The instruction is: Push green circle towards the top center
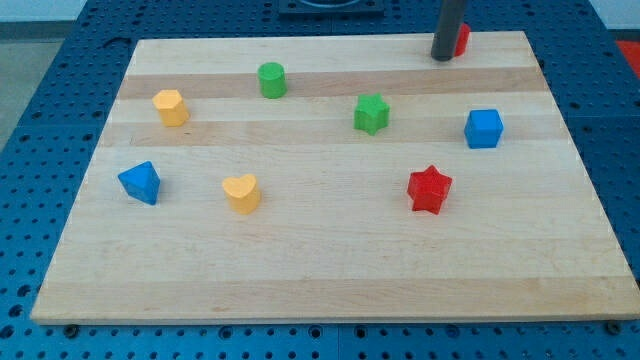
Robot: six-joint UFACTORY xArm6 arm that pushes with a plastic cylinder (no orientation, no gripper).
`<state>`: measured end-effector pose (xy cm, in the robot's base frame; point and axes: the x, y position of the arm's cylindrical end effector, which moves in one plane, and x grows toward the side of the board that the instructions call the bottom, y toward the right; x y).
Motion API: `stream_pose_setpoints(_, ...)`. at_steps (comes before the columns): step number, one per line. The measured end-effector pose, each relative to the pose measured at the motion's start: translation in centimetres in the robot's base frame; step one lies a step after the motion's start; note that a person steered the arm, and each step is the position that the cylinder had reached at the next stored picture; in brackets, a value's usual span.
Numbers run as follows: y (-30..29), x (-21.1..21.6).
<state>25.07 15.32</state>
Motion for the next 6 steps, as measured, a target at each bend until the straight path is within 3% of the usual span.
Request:
stream_pose_setpoints(1,-5.6,0.4)
stream_pose_setpoints(3,-18.5,-5.2)
stream_pose_setpoints(4,-25.7,-3.9)
stream_pose_setpoints(6,-28.2,5.7)
